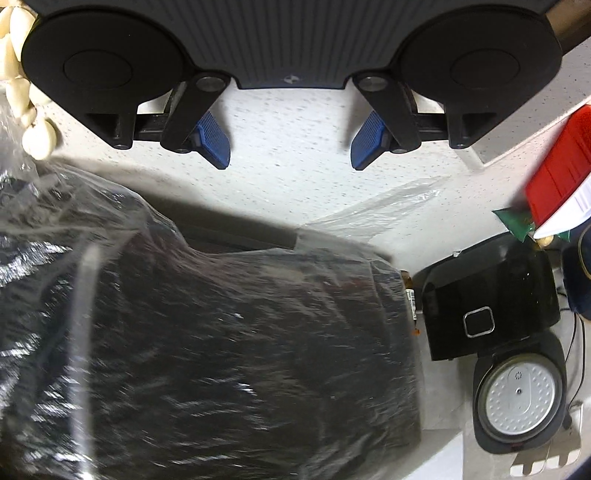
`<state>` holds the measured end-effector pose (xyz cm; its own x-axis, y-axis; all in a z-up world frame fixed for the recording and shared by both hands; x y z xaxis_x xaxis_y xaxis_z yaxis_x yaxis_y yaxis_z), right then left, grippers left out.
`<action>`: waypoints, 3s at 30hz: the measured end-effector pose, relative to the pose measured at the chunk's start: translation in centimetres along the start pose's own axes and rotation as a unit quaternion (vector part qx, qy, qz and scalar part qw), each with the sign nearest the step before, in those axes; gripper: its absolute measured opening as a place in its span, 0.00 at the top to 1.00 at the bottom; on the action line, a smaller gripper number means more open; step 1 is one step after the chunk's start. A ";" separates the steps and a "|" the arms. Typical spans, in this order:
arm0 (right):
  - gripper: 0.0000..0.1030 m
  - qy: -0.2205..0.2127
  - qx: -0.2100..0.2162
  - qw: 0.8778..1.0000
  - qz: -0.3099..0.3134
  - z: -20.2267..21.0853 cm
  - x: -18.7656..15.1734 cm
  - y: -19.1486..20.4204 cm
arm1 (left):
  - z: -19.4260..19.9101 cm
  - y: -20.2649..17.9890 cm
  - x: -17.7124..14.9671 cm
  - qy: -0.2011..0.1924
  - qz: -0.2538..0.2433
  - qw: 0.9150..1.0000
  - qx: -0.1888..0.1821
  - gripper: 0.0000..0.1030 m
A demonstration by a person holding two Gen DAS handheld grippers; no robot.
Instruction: Collect trash
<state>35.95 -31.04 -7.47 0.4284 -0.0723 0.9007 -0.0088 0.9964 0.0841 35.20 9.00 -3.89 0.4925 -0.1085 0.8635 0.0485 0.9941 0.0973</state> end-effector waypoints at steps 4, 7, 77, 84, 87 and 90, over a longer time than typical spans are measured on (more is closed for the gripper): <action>0.29 0.002 -0.004 1.000 0.018 0.0 0.2 0.8 | 0.9 1.3 1.8 -0.026 0.005 0.999 0.037 0.81; 0.29 0.002 0.009 1.000 0.029 0.5 0.5 2.7 | 0.1 2.7 1.7 -0.003 0.058 0.998 0.034 0.82; 0.20 0.135 0.057 0.989 -0.029 -16.4 3.1 39.2 | 15.7 7.6 -12.3 -0.050 0.302 0.952 0.016 0.88; 0.61 0.151 0.068 0.986 -0.008 -16.4 3.4 39.9 | 15.7 7.5 -12.4 -0.047 0.298 0.953 0.012 0.89; 0.61 0.156 0.090 0.983 0.023 -14.5 3.4 39.4 | 15.6 7.5 -12.4 -0.044 0.298 0.953 0.014 0.89; 0.61 0.182 0.126 0.975 0.032 -12.1 2.4 37.9 | 15.5 7.6 -12.3 -0.043 0.298 0.953 0.014 0.89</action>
<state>47.56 7.04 -7.26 0.7121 0.0554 0.6999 -0.2479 0.9525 0.1769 15.99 17.77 -6.13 0.3521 0.4745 0.8068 -0.2413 0.8788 -0.4116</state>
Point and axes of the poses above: each gripper's, at about its wrist camera, not at the fingertips, and z roughly against the way its jaws point, y to its left, x to its top, the point moved 8 cm from there along -z, roughly the way its jaws point, and after that the axes turned 4 degrees about -z, right-handed, at the moved point
